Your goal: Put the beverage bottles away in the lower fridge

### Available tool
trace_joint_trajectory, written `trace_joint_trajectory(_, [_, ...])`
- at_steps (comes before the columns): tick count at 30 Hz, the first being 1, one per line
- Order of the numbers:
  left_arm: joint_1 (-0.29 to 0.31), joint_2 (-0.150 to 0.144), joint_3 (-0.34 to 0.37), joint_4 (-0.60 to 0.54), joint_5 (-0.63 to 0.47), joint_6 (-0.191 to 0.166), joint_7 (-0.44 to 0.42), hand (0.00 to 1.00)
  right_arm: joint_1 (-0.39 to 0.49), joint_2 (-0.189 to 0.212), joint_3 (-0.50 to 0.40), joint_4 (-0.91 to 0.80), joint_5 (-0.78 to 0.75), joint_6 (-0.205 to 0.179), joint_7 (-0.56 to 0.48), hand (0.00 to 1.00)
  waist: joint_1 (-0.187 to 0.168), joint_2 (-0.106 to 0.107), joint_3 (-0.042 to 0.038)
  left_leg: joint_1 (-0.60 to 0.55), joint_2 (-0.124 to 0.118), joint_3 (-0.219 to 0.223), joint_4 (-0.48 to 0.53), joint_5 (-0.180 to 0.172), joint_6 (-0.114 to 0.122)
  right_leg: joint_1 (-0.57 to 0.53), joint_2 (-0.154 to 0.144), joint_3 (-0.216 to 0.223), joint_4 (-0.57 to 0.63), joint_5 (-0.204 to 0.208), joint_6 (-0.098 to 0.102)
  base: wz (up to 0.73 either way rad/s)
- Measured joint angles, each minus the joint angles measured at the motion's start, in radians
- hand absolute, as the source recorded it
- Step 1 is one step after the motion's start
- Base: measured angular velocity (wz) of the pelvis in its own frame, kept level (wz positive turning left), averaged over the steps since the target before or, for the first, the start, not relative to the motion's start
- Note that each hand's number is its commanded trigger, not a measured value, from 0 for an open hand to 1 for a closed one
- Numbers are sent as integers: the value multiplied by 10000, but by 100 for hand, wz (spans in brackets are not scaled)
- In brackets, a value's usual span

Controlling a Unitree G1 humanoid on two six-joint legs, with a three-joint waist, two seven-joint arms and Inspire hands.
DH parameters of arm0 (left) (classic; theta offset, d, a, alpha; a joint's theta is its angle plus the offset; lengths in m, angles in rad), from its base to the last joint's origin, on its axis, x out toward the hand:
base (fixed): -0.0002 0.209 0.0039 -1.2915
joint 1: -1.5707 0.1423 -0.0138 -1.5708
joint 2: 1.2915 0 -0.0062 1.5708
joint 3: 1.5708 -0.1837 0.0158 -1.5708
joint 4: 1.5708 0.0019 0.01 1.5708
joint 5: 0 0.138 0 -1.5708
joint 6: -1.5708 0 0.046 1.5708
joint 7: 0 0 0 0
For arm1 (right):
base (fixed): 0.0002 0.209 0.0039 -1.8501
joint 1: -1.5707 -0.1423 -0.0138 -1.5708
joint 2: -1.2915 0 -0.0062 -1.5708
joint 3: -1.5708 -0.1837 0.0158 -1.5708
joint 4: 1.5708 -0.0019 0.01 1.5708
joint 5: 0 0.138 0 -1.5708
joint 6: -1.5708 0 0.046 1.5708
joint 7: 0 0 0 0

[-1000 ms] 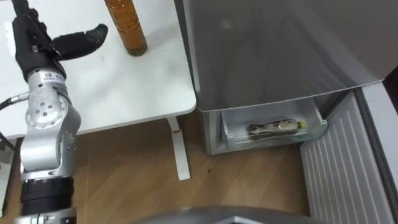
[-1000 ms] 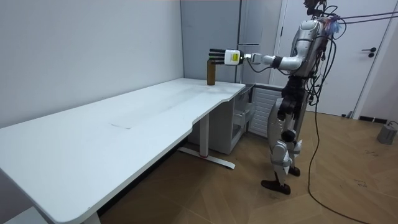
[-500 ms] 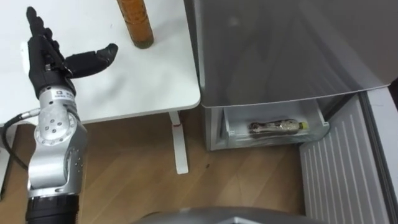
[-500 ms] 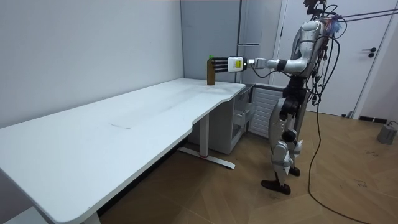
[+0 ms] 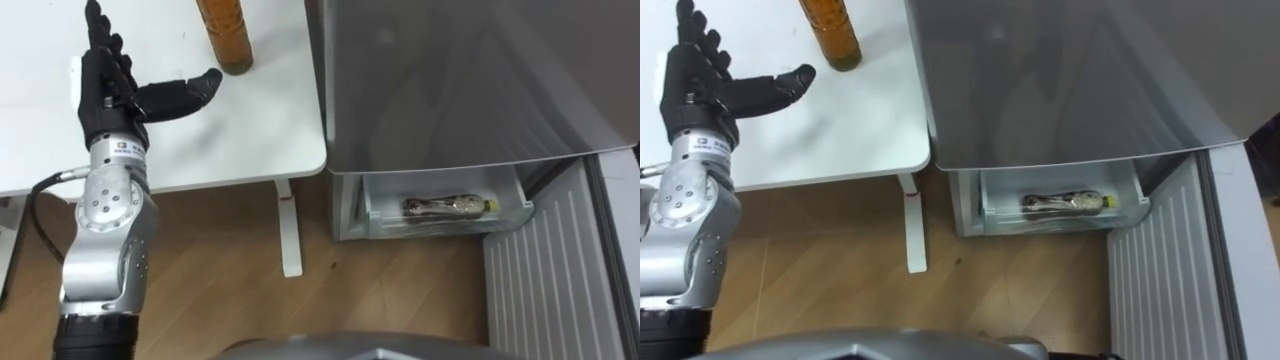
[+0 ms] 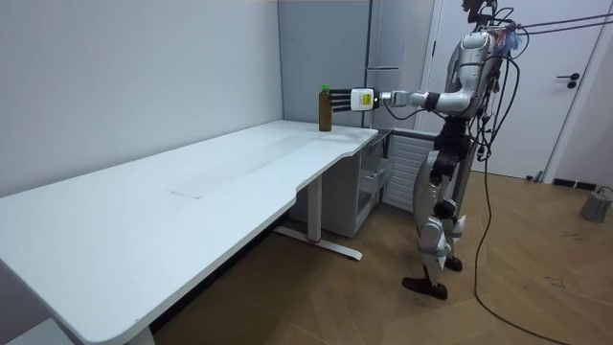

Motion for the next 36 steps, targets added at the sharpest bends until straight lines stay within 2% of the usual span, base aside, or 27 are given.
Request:
trace_joint_trajectory(5, [-24,-71,-4,371,-3,11,-30,0,18,-32,21,-3,-82,8,-3,0,-169,76,34,-10,7,-8,-5,-3,1,-6,0,-10,44,0,0,0])
trace_joint_trajectory(7, [-48,-220,-12,560,-16,30,-19,0,49,-46,34,-5,-83,12,-6,0,-201,135,60,-20,16,-5,-18,-2,2,-67,1,-9,134,0,0,0])
trace_joint_trajectory(11, [-61,-309,-82,650,-80,51,-20,0,109,-57,110,-8,-139,132,-7,0,-242,146,59,50,22,12,-26,0,2,-55,0,-5,153,-1,0,-2])
trace_joint_trajectory(14, [-85,-315,-79,825,-506,51,-3,0,160,-55,108,-97,-727,215,46,0,-271,131,57,120,24,66,-27,0,3,-35,0,79,171,-1,0,-8])
trace_joint_trajectory(21, [-600,-333,-49,1710,-1783,58,278,0,216,-56,210,-71,-1242,477,219,0,-426,20,57,115,33,96,23,1,5,-40,-7,121,188,-1,0,-1])
trace_joint_trajectory(23, [-970,-333,-49,2096,-1777,87,344,0,271,-58,203,-87,-1359,586,240,0,-496,16,60,39,39,99,122,-2,8,-71,-7,122,197,-3,-1,2])
trace_joint_trajectory(25, [-1770,-294,-24,2803,-1784,132,458,0,378,-49,206,-136,-1958,751,258,0,-510,22,59,-96,48,94,210,-15,20,-148,0,137,199,-5,-1,0])
trace_joint_trajectory(26, [-1936,-278,30,2957,-1788,134,466,0,347,-49,200,-145,-2132,796,259,0,-494,33,52,-125,49,99,210,-14,21,-188,3,160,209,-5,-1,-4])
trace_joint_trajectory(28, [-2624,-77,101,3791,-1804,133,476,0,428,-50,199,-165,-2638,876,231,0,-492,52,53,-139,49,163,180,-9,27,-263,11,286,220,-4,0,-9])
trace_joint_trajectory(31, [-2988,87,188,4271,-1895,134,507,0,468,-46,201,-165,-2749,877,214,0,-504,80,30,-198,67,274,152,-9,29,-445,13,405,327,-5,0,-11])
trace_joint_trajectory(36, [-3513,127,384,5024,-2325,136,552,0,401,-6,202,-128,-2753,868,257,0,-552,50,18,-396,79,293,165,-5,30,-653,11,394,353,-4,-1,-1])
